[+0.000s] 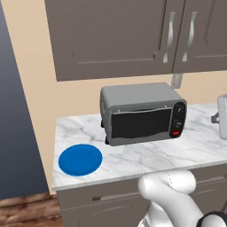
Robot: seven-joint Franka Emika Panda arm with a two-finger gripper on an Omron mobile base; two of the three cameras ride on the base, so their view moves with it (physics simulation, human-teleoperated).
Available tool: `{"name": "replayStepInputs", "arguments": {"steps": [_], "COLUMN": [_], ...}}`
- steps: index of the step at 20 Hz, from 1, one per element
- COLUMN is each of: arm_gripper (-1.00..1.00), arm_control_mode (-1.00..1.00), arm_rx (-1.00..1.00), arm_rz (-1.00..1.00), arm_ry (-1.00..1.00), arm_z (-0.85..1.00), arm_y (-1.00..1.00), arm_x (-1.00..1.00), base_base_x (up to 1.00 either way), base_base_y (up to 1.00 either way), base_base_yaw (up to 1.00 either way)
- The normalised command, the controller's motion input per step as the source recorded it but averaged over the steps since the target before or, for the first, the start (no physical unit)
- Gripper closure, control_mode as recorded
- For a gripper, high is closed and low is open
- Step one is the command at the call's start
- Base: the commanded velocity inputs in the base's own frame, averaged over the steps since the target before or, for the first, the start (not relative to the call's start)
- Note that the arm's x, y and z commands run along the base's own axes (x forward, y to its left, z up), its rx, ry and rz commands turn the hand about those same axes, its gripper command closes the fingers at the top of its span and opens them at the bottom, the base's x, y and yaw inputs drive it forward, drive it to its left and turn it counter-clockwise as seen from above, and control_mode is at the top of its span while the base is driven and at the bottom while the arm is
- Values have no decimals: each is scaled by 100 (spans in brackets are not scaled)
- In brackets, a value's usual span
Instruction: Pull the toaster oven rack outwards. Pick up the baguette from the plate and place it on the toaster oven rack. Close the toaster oven door fully and set the temperature to the lowest setting.
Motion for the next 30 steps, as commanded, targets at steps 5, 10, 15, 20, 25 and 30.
{"name": "replayStepInputs", "arguments": {"steps": [5,10,15,20,25,30], "arm_gripper": [100,100,100,100,100,100], "arm_control_mode": [-100,-100,-100,-100,-100,-100], "arm_rx": [-23,-11,-2,-4,-13,-22], "arm_rz": [18,19,20,18,12,2], "arm_ry": [3,-2,-26,-11,-9,-17], "arm_z": [0,-14,-29,-3,0,0], "arm_y": [35,3,0,0,0,0], "arm_x": [5,3,1,0,0,-10], "base_base_x": [0,0,0,0,0,0], "base_base_y": [0,0,0,0,0,0], "base_base_yaw": [0,0,0,0,0,0]}}
